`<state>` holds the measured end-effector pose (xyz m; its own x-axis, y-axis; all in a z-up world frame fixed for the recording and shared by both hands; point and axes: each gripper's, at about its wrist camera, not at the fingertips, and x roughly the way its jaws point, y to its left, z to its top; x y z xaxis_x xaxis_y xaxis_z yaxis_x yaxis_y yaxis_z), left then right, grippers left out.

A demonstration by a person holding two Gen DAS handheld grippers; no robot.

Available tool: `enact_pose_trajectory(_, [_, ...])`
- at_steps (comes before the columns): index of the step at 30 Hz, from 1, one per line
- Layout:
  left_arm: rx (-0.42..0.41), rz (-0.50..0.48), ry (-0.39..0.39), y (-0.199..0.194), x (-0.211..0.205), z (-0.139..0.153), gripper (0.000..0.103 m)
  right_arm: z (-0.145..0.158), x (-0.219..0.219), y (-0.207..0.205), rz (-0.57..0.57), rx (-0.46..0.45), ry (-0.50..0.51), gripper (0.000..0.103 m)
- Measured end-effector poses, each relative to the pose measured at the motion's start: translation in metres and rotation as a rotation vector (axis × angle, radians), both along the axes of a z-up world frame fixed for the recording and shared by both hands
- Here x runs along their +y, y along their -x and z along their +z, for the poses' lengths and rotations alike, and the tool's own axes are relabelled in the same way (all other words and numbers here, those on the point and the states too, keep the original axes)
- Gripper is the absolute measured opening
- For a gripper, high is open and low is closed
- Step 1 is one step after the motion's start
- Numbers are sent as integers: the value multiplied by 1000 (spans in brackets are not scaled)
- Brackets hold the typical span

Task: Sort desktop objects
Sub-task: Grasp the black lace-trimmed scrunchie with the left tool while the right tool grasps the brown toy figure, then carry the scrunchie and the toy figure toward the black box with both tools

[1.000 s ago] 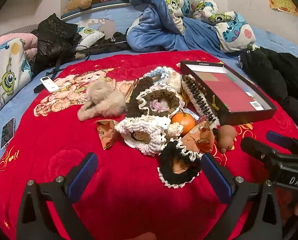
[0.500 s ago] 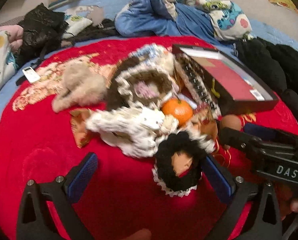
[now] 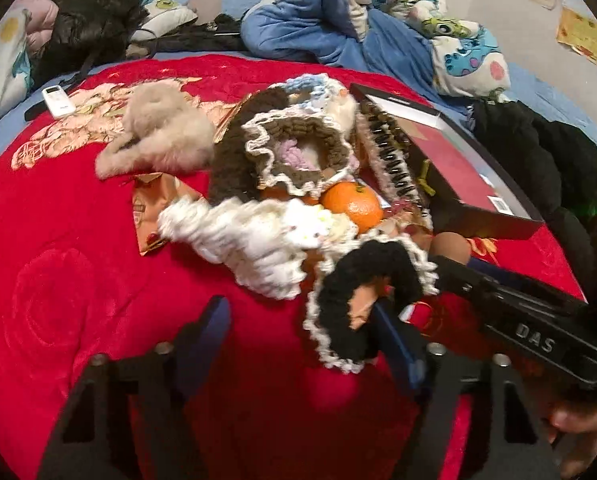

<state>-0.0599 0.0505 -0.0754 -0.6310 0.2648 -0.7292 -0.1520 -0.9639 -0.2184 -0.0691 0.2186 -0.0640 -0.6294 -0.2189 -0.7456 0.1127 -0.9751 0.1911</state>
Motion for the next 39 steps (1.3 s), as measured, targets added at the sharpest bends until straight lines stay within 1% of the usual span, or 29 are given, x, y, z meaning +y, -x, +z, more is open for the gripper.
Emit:
enact_pose_trajectory(1, [6, -28, 6, -2, 4, 1, 52, 0, -1, 0, 2, 0, -2, 45])
enact_pose_trajectory(2, [11, -46, 9, -5, 6, 1, 46, 0, -2, -1, 2, 3, -13, 45])
enact_pose_trajectory(3, [18, -61, 12, -7, 9, 2, 36, 0, -2, -1, 1, 4, -15, 45])
enact_pose_trajectory(4, [26, -74, 17, -11, 12, 2, 29, 0, -3, -1, 1, 3, -17, 45])
enact_pose_trajectory(7, [42, -90, 26, -18, 14, 4, 22, 1, -2, -2, -1, 5, -11, 42])
enact_pose_trajectory(12, [52, -101, -1, -24, 6, 8, 18, 1, -5, -4, 8, 6, -10, 34])
enact_pose_trajectory(14, [63, -107, 4, -25, 7, 10, 18, 1, -7, -6, 14, 12, -18, 32])
enact_pose_trajectory(17, [87, -114, 24, -32, 6, 14, 18, 2, -8, -6, 16, 19, -20, 32])
enact_pose_trajectory(23, [106, -100, 23, -41, -3, 22, 18, 4, 0, -10, 10, 25, 32, 32])
enact_pose_trajectory(25, [109, -88, 15, -43, -7, 24, 18, 5, -1, -11, 9, 27, 28, 32])
enact_pose_trajectory(27, [100, -79, 2, -44, -11, 25, 18, 7, -3, -14, 9, 30, 13, 27])
enact_pose_trajectory(30, [98, -41, -24, -49, -20, 27, 18, 11, -5, -20, 14, 47, 5, 27])
enact_pose_trajectory(34, [124, -33, 6, -57, -23, 30, 18, 11, -6, -23, 19, 55, -6, 27])
enact_pose_trajectory(39, [151, -33, 22, -66, -28, 36, 16, 13, -5, -26, 13, 61, 2, 27])
